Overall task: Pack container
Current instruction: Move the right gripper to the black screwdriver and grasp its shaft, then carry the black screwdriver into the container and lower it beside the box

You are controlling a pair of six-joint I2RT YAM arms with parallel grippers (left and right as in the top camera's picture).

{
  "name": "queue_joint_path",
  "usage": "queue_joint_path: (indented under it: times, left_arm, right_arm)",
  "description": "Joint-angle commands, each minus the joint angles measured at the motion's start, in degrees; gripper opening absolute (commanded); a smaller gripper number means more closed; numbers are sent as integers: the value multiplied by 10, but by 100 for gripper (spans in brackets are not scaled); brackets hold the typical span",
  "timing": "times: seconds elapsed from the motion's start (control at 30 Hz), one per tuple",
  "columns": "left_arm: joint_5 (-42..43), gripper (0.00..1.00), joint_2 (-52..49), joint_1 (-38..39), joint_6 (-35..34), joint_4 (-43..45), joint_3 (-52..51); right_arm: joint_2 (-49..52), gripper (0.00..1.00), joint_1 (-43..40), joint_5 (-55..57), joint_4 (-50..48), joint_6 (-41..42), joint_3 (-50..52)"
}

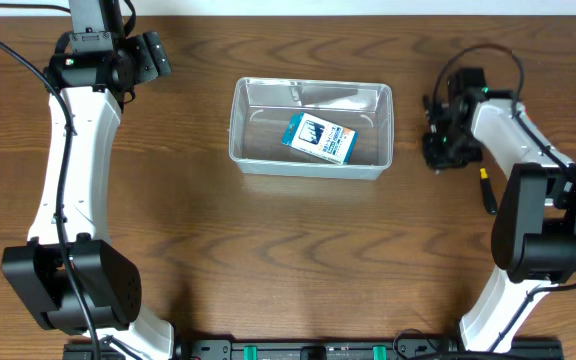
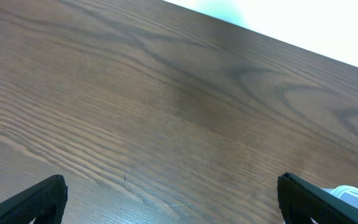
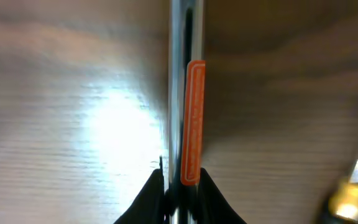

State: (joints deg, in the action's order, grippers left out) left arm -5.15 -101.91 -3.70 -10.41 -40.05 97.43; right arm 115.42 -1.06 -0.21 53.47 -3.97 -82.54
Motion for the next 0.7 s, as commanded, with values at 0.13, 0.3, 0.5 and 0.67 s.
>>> queue_joint_path:
  times: [0.13, 0.3, 0.5, 0.67]
  left_arm:
    - [-9, 98, -8, -1, 8, 0, 3]
    - [-9, 98, -8, -1, 8, 0, 3]
    - [-9, 98, -8, -1, 8, 0, 3]
    - [-9, 98, -8, -1, 7, 0, 3]
  right_arm:
    - [-3, 1, -2, 3, 76, -39, -217]
    - [-3, 1, 19, -14, 137, -102, -343]
    - [-3, 1, 70, -95, 203, -204, -422]
    - [-3, 1, 113, -195, 233, -330, -420]
